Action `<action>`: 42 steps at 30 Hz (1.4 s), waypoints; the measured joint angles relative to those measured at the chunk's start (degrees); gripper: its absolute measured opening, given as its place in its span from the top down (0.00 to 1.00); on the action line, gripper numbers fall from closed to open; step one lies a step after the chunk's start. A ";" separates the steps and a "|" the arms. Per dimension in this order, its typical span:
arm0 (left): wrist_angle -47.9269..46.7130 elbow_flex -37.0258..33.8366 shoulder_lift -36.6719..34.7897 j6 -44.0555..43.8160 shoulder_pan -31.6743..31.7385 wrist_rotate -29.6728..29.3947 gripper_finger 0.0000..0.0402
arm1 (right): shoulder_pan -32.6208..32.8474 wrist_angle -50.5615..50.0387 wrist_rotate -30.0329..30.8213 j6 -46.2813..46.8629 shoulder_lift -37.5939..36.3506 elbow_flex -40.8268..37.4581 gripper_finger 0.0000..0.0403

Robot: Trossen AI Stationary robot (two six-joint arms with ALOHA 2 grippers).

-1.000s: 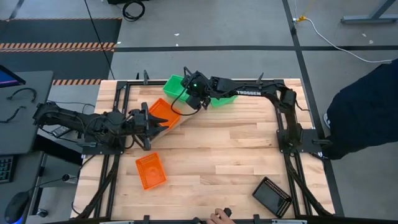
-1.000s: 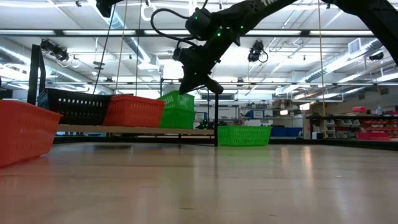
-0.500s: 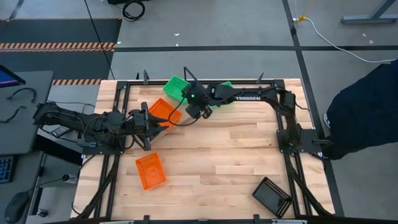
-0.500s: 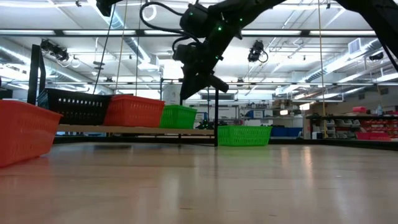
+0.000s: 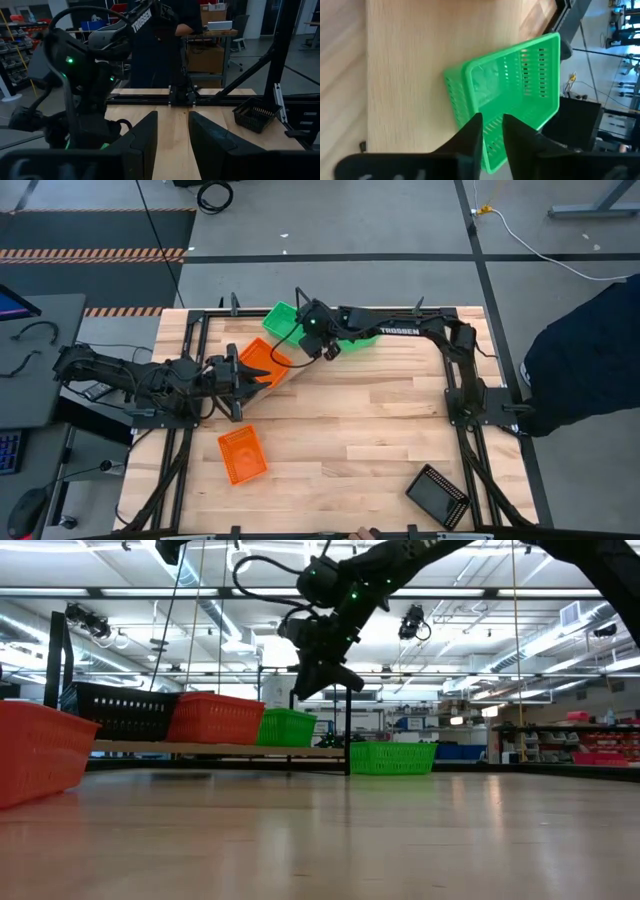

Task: Stack baskets on shelf by color
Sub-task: Stack the bottom green bin on top of the green bin on the shelf

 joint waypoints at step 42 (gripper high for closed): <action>1.86 0.02 -0.07 2.02 -0.04 -0.02 0.71 | -0.42 -27.45 4.58 16.20 21.66 35.91 0.44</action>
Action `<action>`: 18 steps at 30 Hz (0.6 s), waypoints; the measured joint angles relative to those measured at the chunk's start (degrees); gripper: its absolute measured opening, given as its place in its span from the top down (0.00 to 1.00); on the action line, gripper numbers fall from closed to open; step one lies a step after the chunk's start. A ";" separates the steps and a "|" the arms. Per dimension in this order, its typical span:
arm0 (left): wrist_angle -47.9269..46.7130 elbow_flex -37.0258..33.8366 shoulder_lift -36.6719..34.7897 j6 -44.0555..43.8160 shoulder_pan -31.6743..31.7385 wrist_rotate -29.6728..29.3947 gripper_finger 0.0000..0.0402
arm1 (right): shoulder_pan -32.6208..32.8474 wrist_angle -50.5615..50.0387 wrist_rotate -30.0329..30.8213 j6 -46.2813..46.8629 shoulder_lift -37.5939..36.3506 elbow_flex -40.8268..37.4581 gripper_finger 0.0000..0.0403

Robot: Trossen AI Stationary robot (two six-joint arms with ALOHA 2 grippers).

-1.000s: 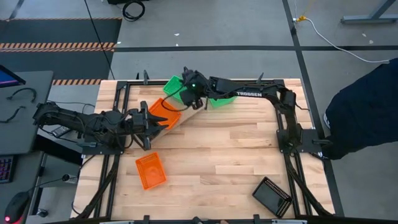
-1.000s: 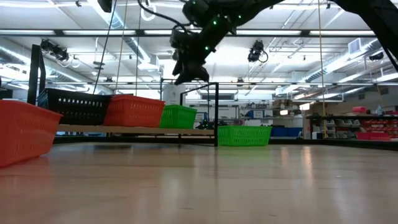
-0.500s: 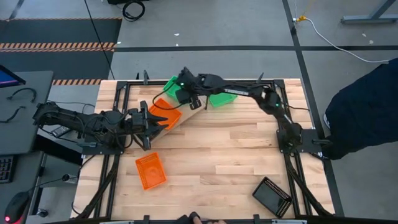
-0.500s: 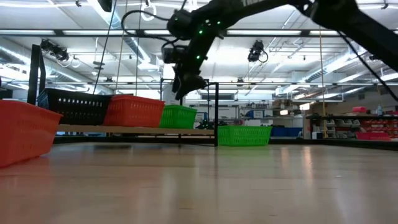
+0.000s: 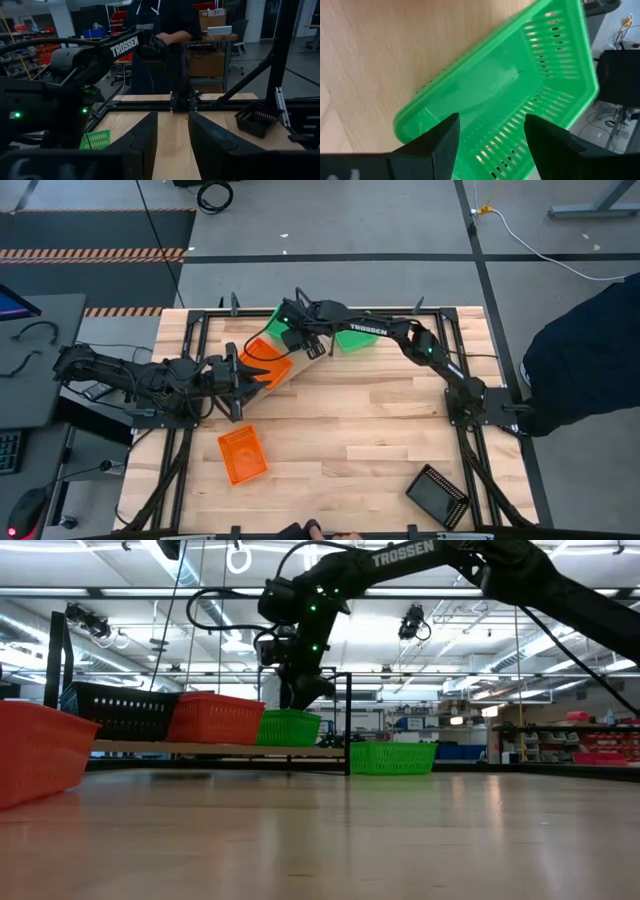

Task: Stack baskets on shelf by color
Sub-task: Stack the bottom green bin on top of the green bin on the shelf

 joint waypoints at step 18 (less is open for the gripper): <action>0.54 0.00 -0.92 1.43 -0.01 0.00 0.71 | 3.74 -0.52 -2.93 13.73 -0.11 0.00 0.44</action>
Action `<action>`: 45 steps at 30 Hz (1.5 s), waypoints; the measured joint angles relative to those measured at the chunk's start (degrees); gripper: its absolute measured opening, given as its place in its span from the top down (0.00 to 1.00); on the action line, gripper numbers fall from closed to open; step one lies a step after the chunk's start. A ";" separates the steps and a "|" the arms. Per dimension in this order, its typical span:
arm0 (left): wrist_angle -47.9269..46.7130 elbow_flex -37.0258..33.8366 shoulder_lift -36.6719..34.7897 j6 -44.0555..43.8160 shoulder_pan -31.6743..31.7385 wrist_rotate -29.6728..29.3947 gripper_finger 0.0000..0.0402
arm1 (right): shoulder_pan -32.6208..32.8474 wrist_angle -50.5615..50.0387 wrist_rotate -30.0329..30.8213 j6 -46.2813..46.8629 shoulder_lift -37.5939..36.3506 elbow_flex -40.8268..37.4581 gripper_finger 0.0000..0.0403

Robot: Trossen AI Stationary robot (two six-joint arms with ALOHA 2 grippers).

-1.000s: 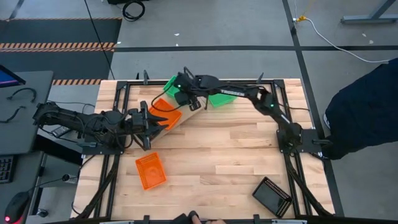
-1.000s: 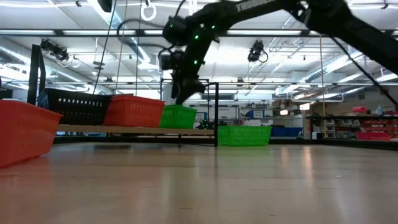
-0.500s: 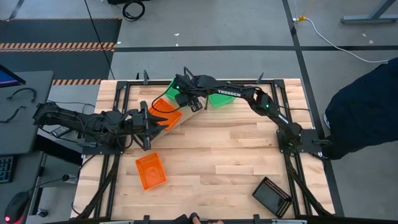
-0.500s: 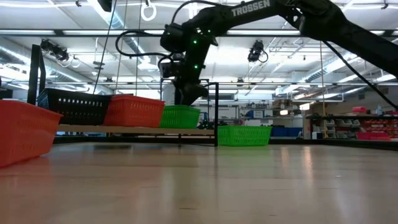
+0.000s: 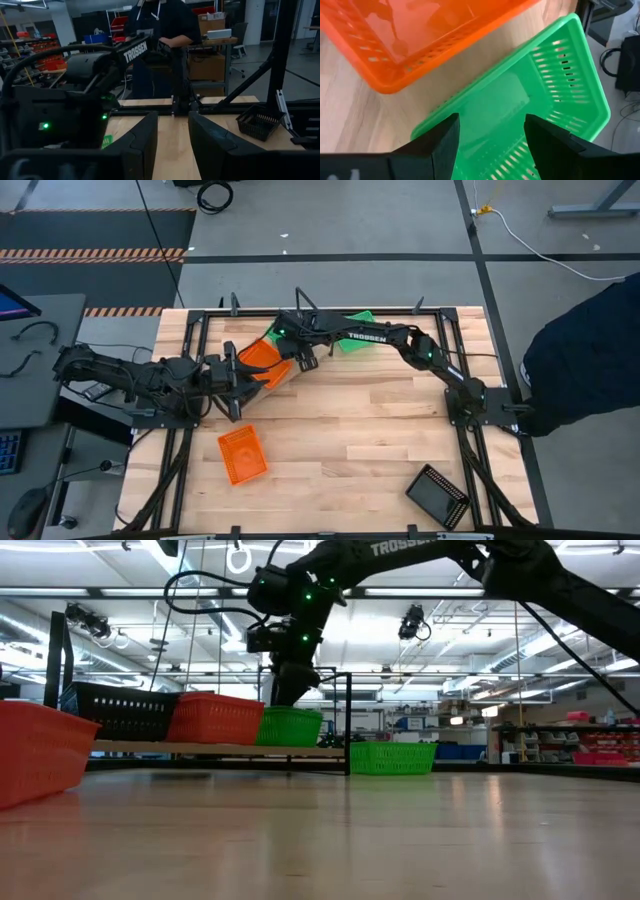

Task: Stack baskets on shelf by color
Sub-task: Stack the bottom green bin on top of the green bin on the shelf

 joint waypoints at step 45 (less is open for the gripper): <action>0.16 0.00 -0.17 0.03 -0.01 0.00 0.71 | 4.19 0.04 -3.96 23.05 -0.46 1.77 0.45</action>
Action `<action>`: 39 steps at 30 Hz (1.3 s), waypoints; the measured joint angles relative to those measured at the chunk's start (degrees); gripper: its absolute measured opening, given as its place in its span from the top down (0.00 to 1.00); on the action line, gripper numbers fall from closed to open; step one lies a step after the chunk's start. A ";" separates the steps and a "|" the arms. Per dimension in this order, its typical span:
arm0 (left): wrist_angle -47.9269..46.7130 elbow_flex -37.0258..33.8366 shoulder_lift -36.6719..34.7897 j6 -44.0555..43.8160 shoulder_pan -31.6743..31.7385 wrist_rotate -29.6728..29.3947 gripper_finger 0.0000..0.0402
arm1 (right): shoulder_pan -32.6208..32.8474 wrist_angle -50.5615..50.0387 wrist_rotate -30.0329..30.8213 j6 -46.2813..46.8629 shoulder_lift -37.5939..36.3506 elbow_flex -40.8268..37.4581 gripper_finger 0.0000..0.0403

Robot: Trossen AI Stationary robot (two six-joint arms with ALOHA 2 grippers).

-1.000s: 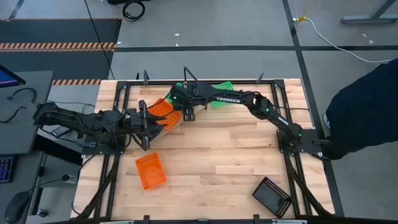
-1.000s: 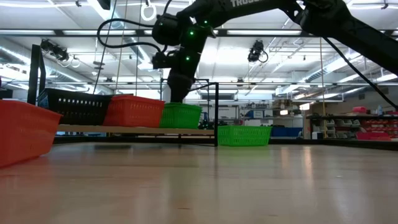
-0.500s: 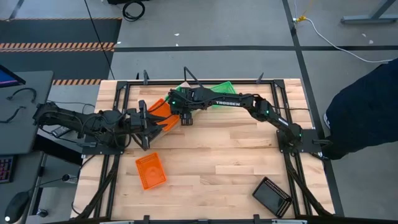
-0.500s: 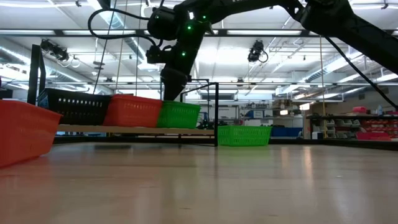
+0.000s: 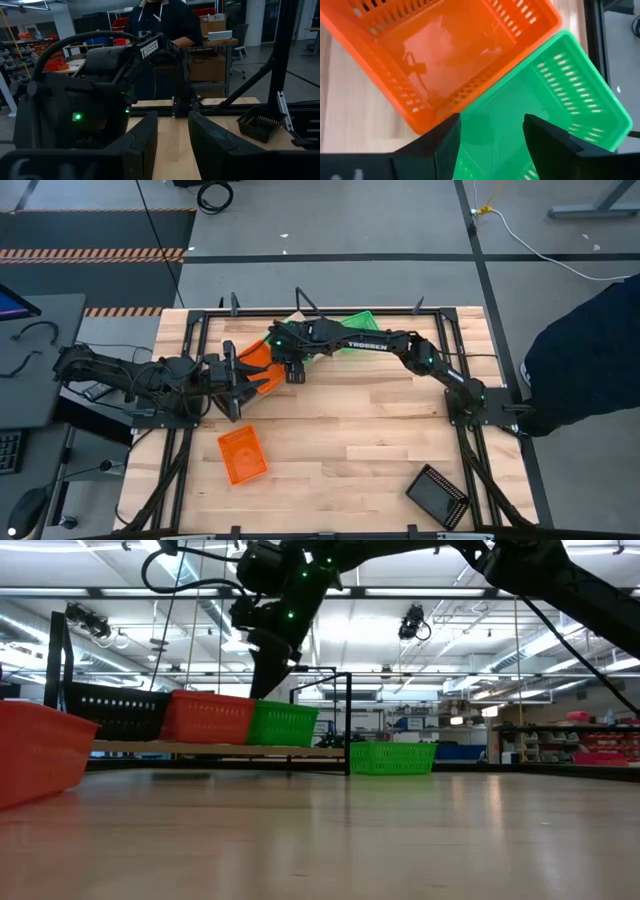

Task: Stack baskets on shelf by color
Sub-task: Stack the bottom green bin on top of the green bin on the shelf, then adjust the stacked orange bins on the shelf

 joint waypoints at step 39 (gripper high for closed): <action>-0.09 -0.02 -1.57 -0.54 -0.23 0.20 0.71 | 2.40 17.84 -13.71 6.58 -4.93 -7.93 0.47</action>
